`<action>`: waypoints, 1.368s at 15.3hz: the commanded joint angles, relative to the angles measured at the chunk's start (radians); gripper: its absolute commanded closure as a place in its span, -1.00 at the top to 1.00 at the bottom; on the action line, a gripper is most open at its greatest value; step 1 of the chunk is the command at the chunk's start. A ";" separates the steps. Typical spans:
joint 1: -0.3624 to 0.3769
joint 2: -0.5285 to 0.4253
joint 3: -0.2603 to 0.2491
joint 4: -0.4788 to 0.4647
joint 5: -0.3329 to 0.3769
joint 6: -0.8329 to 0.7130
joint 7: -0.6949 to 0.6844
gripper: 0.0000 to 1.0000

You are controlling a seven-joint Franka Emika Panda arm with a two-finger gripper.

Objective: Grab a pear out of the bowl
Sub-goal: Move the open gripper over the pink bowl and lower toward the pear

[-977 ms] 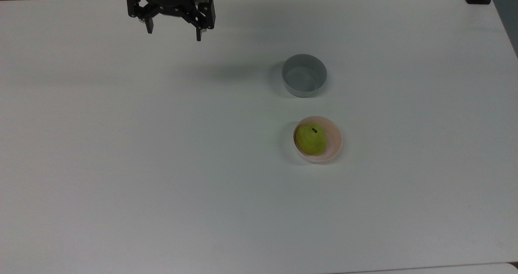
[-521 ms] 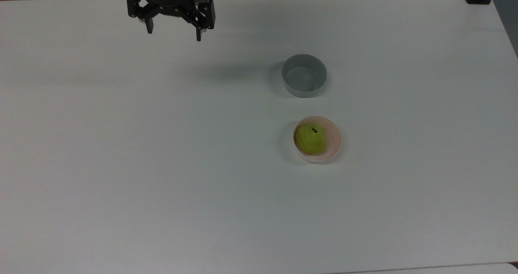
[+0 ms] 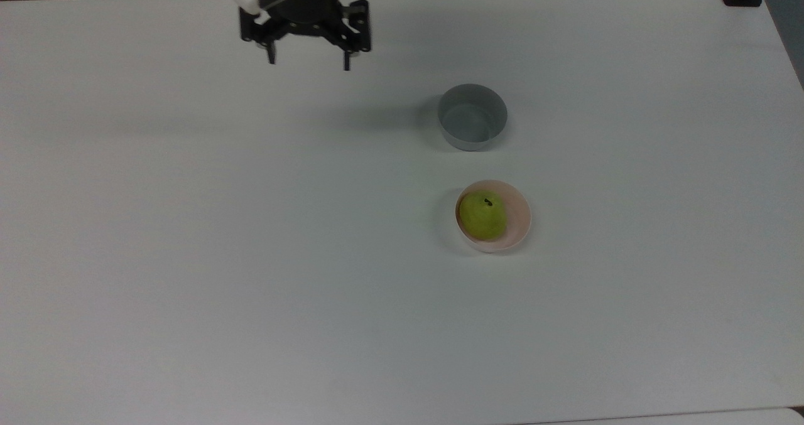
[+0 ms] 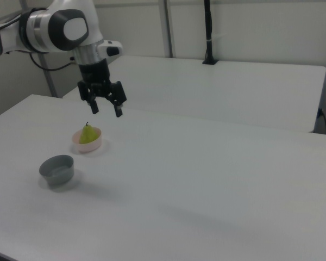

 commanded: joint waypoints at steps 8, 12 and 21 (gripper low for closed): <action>0.247 0.182 -0.072 0.051 0.095 0.215 -0.008 1.00; 0.300 0.268 -0.073 0.053 0.099 0.323 0.047 1.00; 0.373 0.426 -0.073 0.058 0.097 0.619 0.161 1.00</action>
